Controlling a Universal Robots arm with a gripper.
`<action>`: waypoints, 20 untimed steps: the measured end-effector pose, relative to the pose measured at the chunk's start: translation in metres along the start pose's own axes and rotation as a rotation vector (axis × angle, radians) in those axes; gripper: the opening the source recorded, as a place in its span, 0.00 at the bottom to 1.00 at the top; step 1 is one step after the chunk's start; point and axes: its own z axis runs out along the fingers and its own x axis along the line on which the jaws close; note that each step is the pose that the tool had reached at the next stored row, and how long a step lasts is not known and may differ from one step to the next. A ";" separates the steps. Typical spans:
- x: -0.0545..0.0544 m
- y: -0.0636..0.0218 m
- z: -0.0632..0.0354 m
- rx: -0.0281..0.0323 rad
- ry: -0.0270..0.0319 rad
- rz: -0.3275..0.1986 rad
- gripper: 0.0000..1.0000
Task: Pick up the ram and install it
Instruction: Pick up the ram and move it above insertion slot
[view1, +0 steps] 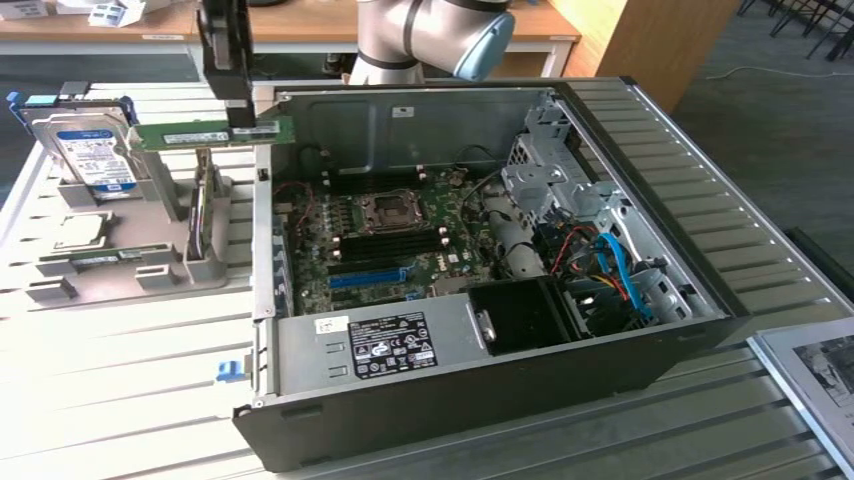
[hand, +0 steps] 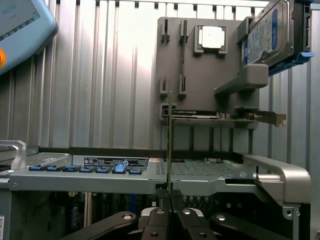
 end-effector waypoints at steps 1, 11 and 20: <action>0.000 -0.0024 -0.0001 0.0000 0.0000 0.000 0.12; 0.000 -0.0262 -0.0011 0.0000 0.0001 0.000 0.12; 0.000 -0.0499 -0.0021 0.0000 0.0001 0.000 0.12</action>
